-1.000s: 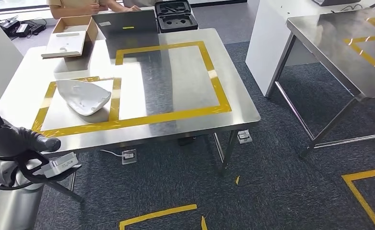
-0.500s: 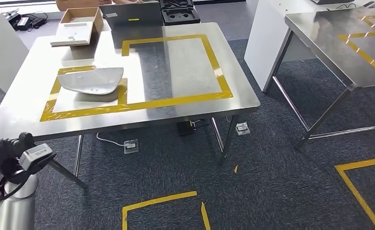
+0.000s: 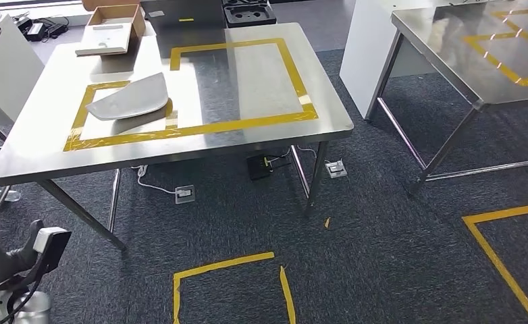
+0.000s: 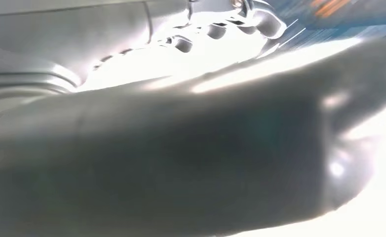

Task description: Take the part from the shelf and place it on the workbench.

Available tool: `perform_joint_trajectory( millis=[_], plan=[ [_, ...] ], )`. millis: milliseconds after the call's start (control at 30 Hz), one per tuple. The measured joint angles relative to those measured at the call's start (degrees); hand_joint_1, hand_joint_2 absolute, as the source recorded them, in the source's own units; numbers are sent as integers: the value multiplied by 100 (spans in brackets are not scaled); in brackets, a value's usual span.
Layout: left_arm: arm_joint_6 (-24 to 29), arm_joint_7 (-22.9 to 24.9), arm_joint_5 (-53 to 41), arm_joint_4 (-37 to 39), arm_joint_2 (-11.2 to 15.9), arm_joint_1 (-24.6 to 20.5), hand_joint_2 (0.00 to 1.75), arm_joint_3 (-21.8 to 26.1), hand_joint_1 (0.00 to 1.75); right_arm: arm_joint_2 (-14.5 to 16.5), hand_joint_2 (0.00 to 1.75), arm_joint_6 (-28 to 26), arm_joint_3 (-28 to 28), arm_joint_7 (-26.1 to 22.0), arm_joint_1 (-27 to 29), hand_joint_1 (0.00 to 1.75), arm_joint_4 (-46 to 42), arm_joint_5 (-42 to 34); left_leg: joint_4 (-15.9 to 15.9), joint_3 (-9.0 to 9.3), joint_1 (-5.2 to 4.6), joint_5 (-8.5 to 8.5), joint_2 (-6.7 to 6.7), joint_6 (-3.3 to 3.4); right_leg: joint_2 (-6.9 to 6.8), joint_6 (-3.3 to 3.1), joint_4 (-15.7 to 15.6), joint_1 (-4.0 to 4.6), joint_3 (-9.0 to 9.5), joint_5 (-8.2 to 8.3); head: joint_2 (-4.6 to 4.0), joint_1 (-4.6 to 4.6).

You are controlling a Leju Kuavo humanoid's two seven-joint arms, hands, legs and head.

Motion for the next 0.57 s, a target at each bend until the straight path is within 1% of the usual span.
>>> perform_joint_trajectory(
  millis=[33, 67, 100, 133, 167, 200, 233, 267, 300, 333, 367, 400, 433, 467, 500, 533, 567],
  plan=[
    [-11, 164, 216, 564, 46, -12, 0, 290, 0, -3, 0, 14, 2, 11, 1, 0, 1, 19, 204, -78, 7, -236, -20, -36, -6, -31, -22, -13, -67, 84, 0, -4],
    [-28, 471, 360, 1142, 87, 4, 0, 560, 0, -5, 0, 34, 5, 18, 4, 0, 1, 36, 522, -174, 11, -544, -37, -69, -3, -49, -25, -12, -145, 153, 0, -11],
    [-62, 948, 368, 1696, 110, 57, 0, 785, 0, -8, 0, 51, 9, 23, 13, 0, 1, 49, 905, -265, 15, -824, -45, -94, 4, -57, -22, -11, -231, 220, 0, -16],
    [-111, 1584, 216, 2175, 114, 146, 0, 930, 0, -12, 0, 60, 13, 29, 27, 0, 1, 53, 1251, -317, 18, -995, -49, -112, 9, -52, -15, -9, -316, 284, 0, -21],
    [-174, 2355, -47, 2609, 94, 253, 0, 1010, 0, -17, 0, 60, 14, 35, 42, 0, 1, 48, 1464, -298, 21, -1029, -51, -119, 10, -41, -3, -9, -398, 345, 0, -22],
    [-232, 3087, -307, 2957, 58, 358, 0, 1030, 0, -22, 0, 51, 15, 41, 53, 0, 1, 32, 1485, -186, 28, -944, -51, -122, 6, -24, 14, -11, -480, 400, 0, -22],
    [-262, 3705, -474, 3249, 11, 446, 0, 1033, 0, -26, 0, 38, 15, 42, 58, 0, 1, 2, 1282, 38, 40, -799, -51, -124, -2, 0, 40, -17, -560, 450, 0, -22],
    [-259, 4131, -541, 3492, -51, 504, 0, 1046, 0, -30, 0, 19, 15, 42, 55, 0, 1, -31, 904, 345, 59, -721, -52, -131, -11, 31, 77, -17, -636, 493, 0, -25],
    [-231, 4364, -537, 3683, -115, 535, 0, 1064, 0, -36, 0, -1, 15, 51, 50, 0, 1, -59, 510, 646, 62, -705, -68, -113, -21, 66, 115, -15, -699, 530, 0, -31],
    [-214, 4482, -531, 3857, -183, 554, 0, 1082, 0, -43, 0, -19, 14, 77, 44, 0, 1, -74, 200, 857, 58, -727, -91, -79, -35, 103, 143, -7, -735, 565, 0, -29],
    [-220, 4517, -552, 3995, -238, 564, 0, 1093, 0, -49, 0, -31, 14, 113, 37, 0, 1, -74, 27, 960, 47, -780, -116, -27, -47, 140, 165, 3, -750, 605, 0, -29],
    [-288, 4511, -590, 4123, -285, 573, 0, 1095, 0, -54, 0, -35, 14, 161, 31, 0, 1, -60, 0, 956, 26, -779, -137, 43, -56, 174, 164, 7, -757, 651, 0, -20],
    [-405, 4459, -619, 4236, -322, 580, 0, 1095, 0, -57, 0, -33, 15, 211, 27, 0, 1, -41, 10, 900, 23, -742, -135, 110, -61, 209, 156, 6, -767, 697, 0, -11],
    [-571, 4352, -632, 4325, -342, 575, 0, 1095, 0, -65, 0, -27, 20, 251, 24, 0, 2, -11, 12, 844, 23, -698, -118, 175, -58, 246, 179, -2, -802, 676, 0, -7],
    [-778, 4217, -645, 4402, -360, 562, 0, 1095, 0, -73, 0, -21, 32, 286, 23, 0, 2, 24, 9, 768, 25, -631, -99, 234, -51, 282, 281, -12, -868, 531, 0, 2],
    [-996, 4088, -672, 4457, -362, 537, 0, 1094, 0, -80, 0, -10, 49, 305, 25, 0, 3, 60, 5, 671, 30, -549, -83, 284, -41, 315, 505, -21, -966, 274, 0, 10],
    [-1111, 4016, -685, 4485, -362, 523, 0, 1093, 0, -85, 0, -4, 59, 313, 23, 0, 3, 82, 4, 618, 32, -508, -74, 307, -35, 332, 628, -25, -1017, 112, 0, 17]
  ],
)
